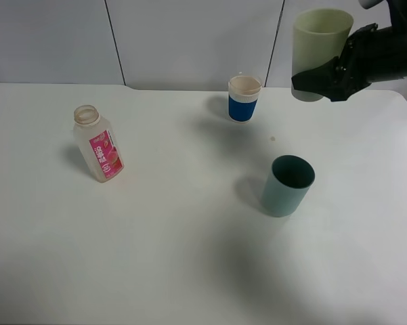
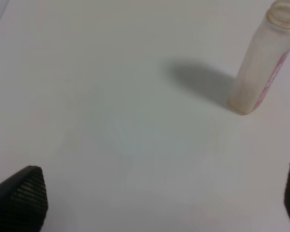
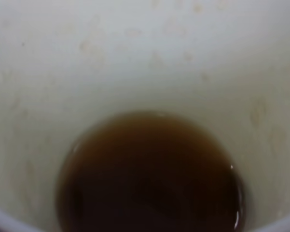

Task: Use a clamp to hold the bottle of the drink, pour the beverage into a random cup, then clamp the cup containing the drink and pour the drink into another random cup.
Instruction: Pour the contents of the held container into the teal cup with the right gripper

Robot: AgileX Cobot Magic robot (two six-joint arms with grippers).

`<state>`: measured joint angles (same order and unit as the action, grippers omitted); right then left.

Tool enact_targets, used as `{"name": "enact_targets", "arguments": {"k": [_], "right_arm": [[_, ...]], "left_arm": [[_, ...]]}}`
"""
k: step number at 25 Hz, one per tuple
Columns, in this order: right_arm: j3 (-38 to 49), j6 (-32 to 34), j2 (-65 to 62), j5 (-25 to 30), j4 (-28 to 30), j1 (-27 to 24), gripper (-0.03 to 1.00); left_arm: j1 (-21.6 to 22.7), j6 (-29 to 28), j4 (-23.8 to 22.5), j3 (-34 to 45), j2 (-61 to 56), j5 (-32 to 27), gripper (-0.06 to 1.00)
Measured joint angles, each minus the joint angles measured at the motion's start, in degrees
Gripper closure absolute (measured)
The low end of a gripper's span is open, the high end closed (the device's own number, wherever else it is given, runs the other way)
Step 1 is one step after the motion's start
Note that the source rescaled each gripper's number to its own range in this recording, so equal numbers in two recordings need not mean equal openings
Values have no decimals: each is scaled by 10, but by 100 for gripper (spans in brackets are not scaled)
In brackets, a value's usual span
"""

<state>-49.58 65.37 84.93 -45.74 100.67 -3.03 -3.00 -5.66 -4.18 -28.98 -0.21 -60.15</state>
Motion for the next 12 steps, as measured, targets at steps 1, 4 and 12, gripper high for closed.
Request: {"name": "enact_targets", "arguments": {"k": [1, 4, 12], "right_arm": [[12, 0, -13, 3, 0, -2, 97], [45, 0, -45, 8, 0, -2, 97], [93, 1, -105, 30, 0, -9, 97]], "left_arm": [[0, 0, 0, 0, 0, 0, -6], [0, 0, 0, 0, 0, 0, -6], [0, 0, 0, 0, 0, 0, -6]]}}
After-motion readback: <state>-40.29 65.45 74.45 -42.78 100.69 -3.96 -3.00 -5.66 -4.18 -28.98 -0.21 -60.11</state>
